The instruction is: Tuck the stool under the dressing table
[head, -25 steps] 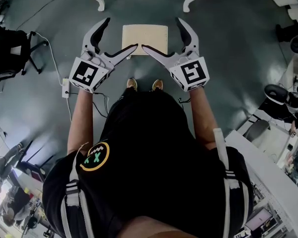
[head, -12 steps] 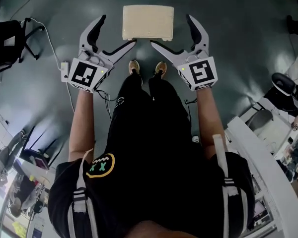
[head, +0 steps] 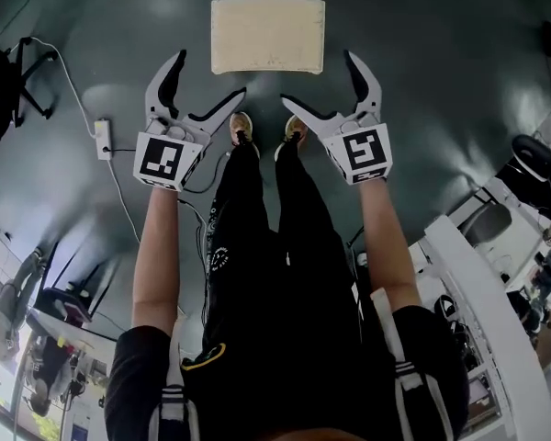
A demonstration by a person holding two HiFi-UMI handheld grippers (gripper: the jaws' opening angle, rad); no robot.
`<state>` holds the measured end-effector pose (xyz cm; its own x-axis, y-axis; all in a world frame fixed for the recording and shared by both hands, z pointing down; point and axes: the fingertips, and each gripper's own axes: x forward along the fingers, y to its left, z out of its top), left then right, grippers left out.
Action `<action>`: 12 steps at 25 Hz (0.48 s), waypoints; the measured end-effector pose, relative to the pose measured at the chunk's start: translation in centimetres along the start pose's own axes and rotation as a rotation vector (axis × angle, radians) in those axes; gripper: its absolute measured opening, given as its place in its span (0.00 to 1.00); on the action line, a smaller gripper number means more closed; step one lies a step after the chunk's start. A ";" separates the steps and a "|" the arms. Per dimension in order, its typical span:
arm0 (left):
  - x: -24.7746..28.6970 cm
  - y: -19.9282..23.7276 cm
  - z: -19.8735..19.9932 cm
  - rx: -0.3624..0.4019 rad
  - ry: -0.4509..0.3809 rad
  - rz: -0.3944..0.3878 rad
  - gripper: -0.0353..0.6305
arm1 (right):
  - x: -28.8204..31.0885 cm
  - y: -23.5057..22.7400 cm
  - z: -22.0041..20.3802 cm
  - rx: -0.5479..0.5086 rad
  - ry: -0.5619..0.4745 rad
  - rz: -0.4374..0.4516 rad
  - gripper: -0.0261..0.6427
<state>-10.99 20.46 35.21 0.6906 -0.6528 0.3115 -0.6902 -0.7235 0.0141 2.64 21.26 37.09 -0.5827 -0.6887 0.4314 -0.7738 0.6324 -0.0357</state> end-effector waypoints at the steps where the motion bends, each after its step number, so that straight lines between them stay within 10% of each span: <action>1: 0.9 0.5 -1.7 -0.005 0.004 0.009 0.76 | 1.0 -0.7 -1.6 0.004 0.012 -0.010 0.88; 12: 8.9 2.8 -23.1 -0.013 0.168 0.034 0.76 | 10.6 -6.2 -21.9 0.045 0.198 -0.070 0.88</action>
<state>-11.81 17.80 59.94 0.6218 -0.6289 0.4668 -0.7157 -0.6983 0.0125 6.68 17.77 61.62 -0.4706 -0.6442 0.6030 -0.8236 0.5659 -0.0382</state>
